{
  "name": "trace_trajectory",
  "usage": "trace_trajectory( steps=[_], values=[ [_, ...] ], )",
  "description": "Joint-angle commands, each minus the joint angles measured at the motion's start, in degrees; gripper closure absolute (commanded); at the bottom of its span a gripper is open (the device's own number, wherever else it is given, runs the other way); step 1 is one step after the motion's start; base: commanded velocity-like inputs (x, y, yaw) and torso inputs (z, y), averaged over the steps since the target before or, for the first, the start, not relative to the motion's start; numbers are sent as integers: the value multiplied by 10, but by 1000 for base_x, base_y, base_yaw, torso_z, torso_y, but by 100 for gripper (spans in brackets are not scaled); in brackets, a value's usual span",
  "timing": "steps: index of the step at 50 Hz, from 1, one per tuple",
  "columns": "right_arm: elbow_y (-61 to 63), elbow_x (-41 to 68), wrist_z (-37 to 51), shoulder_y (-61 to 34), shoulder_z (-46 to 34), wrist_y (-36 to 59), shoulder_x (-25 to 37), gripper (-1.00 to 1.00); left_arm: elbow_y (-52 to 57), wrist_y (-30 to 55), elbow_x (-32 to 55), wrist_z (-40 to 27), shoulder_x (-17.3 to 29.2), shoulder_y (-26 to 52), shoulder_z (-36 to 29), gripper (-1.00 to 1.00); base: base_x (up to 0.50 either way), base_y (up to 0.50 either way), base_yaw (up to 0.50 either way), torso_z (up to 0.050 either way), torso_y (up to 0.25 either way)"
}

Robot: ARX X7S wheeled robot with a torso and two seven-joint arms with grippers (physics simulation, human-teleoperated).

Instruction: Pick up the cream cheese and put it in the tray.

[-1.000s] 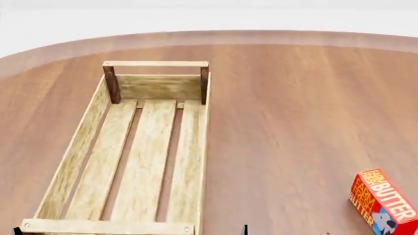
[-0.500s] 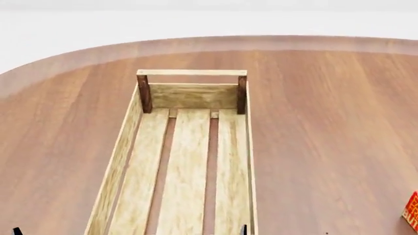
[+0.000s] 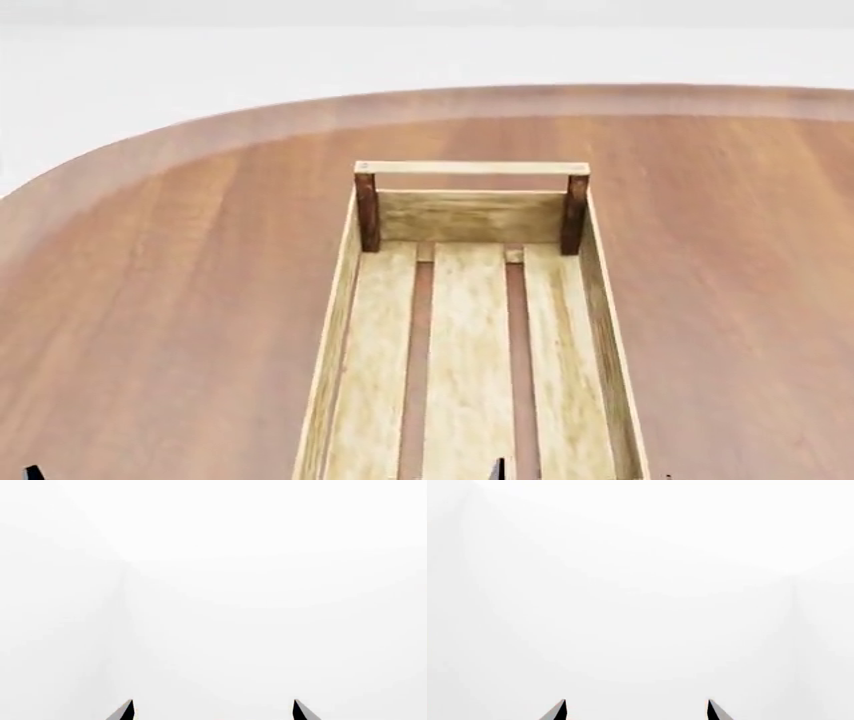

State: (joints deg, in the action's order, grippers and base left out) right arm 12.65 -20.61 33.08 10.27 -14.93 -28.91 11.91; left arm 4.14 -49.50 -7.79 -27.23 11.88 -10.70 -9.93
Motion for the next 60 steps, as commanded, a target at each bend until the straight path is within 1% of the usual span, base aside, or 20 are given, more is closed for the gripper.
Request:
trace_trajectory(
  steps=[1,12,31,60],
  values=[
    [-1,2,4,-2,-4,2,3,-100,-4,-2,-2,-5,3,2,-3,-100,121,281,0,0,0],
    [0,12,4,-3,-6,6,7,-100,-2,2,-4,-9,5,2,-7,-100,123,141,0,0,0],
    [2,18,9,-4,-11,7,13,-100,0,5,-6,-16,10,3,-12,-100,122,2,0,0,0],
    [4,23,16,-6,-20,10,20,-100,4,1,-8,-29,18,0,-17,-100,68,0,0,0,0]
  ],
)
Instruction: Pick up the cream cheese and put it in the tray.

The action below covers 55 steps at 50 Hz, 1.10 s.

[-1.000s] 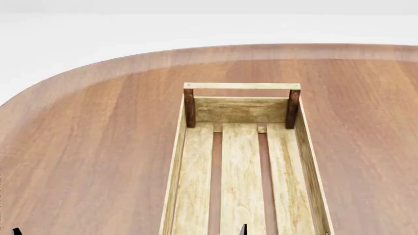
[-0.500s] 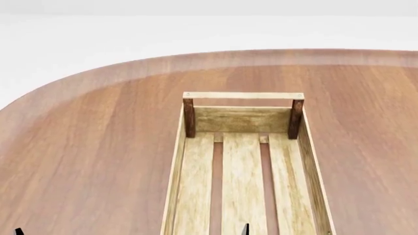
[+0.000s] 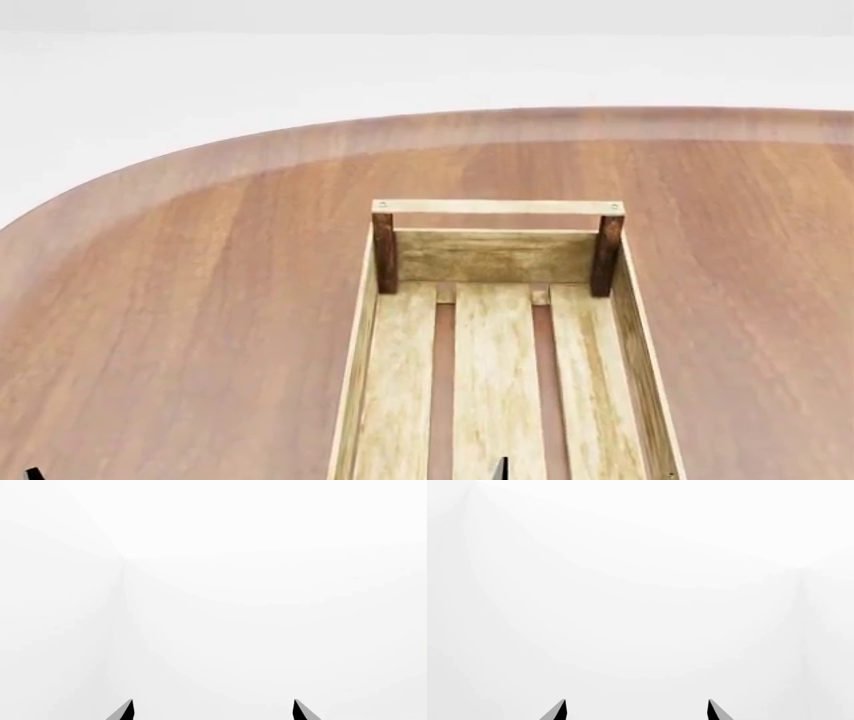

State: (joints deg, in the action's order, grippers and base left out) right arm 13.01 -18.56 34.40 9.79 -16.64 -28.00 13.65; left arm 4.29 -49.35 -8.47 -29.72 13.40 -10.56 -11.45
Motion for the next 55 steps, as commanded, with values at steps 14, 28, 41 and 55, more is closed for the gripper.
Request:
trace_trajectory(
  steps=[14,28,41,55],
  values=[
    [2,7,9,-1,-4,-2,7,-100,3,1,-2,-9,6,-1,-5,-100,20,0,0,0,0],
    [1,-1,23,0,-3,-11,9,-100,4,2,-3,-14,9,0,-9,-100,5,0,0,0,0],
    [33,-40,71,16,36,29,-15,-100,6,7,-1,-17,13,2,-12,-100,0,0,0,0,0],
    [89,18,84,52,95,67,0,-100,-2,12,-4,-20,13,8,-19,-100,0,0,0,0,0]
  ],
)
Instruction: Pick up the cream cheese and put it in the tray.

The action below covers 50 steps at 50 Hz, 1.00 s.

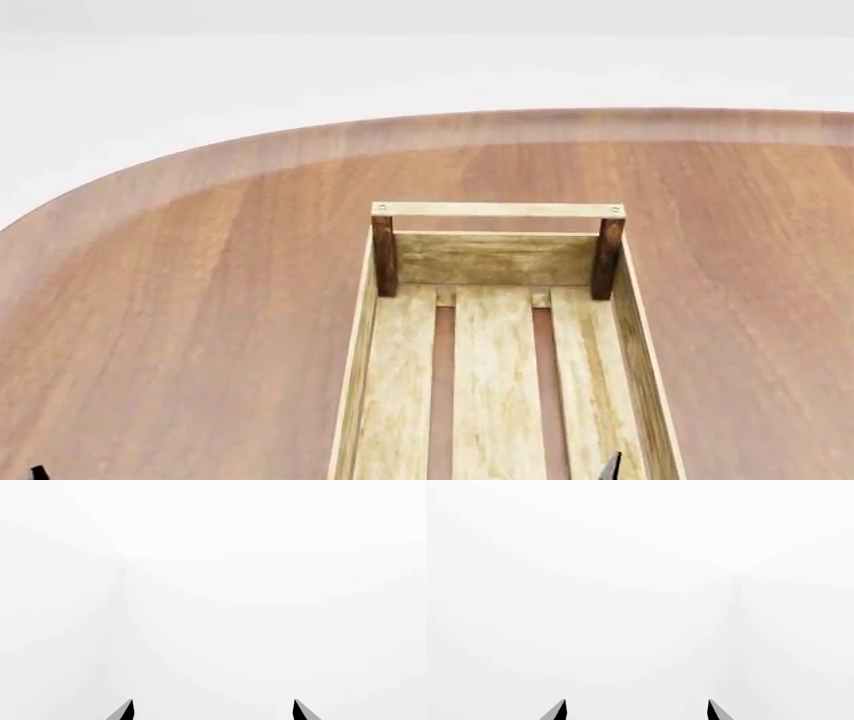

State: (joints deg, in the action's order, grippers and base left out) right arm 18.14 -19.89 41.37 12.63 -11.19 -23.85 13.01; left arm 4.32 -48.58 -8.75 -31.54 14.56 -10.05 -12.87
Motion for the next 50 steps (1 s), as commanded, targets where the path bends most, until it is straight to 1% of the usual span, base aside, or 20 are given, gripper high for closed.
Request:
trace_trajectory(
  steps=[1,16,23,37,42,50],
  values=[
    [39,25,16,27,42,29,7,-100,0,4,-2,-2,2,1,-4,-100,0,0,0,0,0],
    [73,63,35,67,92,68,11,-100,3,7,-3,-9,4,0,-5,-100,0,0,0,0,0],
    [72,78,50,86,113,66,13,-100,6,8,-2,-11,7,-1,-6,-100,0,0,0,0,0],
    [80,92,80,99,146,104,-4,-100,13,11,4,-17,12,-4,-5,-100,0,0,0,0,0],
    [92,117,92,107,164,123,-15,-100,14,13,4,-18,13,-5,-6,-100,0,0,0,0,0],
    [86,141,104,122,179,112,-18,-100,17,13,5,-20,16,-7,-7,-100,0,0,0,0,0]
  ],
)
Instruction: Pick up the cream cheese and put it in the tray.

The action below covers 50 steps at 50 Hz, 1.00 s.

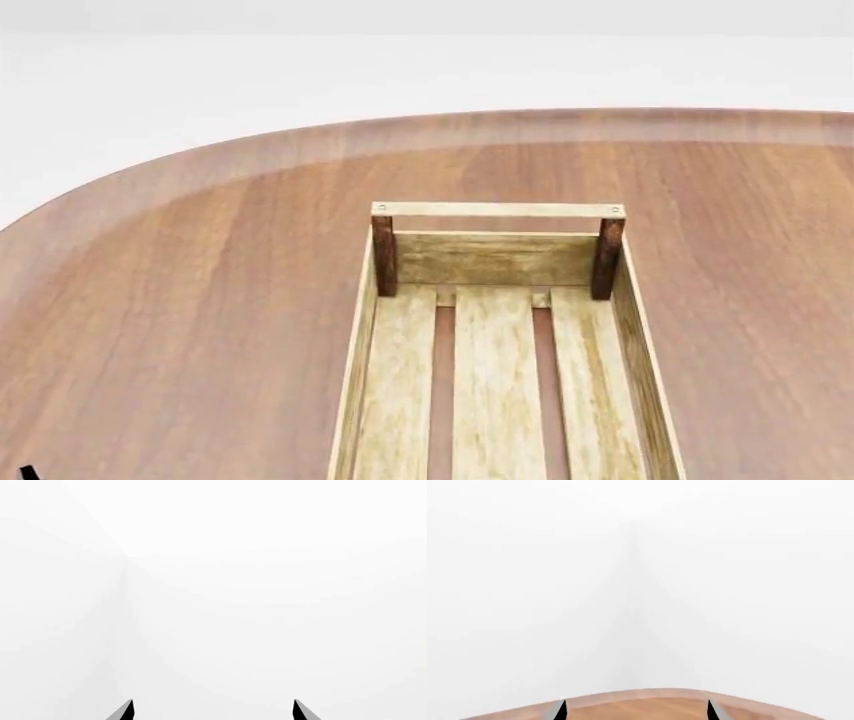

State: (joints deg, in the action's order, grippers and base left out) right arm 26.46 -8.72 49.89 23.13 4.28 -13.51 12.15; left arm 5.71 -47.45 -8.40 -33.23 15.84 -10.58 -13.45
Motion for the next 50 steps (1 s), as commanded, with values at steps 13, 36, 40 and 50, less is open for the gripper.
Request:
trace_trajectory(
  steps=[13,36,40,50],
  values=[
    [-13,90,35,24,53,18,-19,-100,5,2,3,-6,7,-2,-3,-100,0,0,0,0,0],
    [-63,143,54,21,74,31,-28,-100,10,12,10,-12,12,-1,-6,-100,0,0,0,0,0],
    [-62,150,56,27,78,30,-28,-100,13,13,12,-14,14,-3,-5,-100,0,0,0,0,0],
    [-85,177,57,45,97,-6,-30,-100,17,14,14,-17,16,-6,-4,-100,0,0,0,0,0]
  ],
)
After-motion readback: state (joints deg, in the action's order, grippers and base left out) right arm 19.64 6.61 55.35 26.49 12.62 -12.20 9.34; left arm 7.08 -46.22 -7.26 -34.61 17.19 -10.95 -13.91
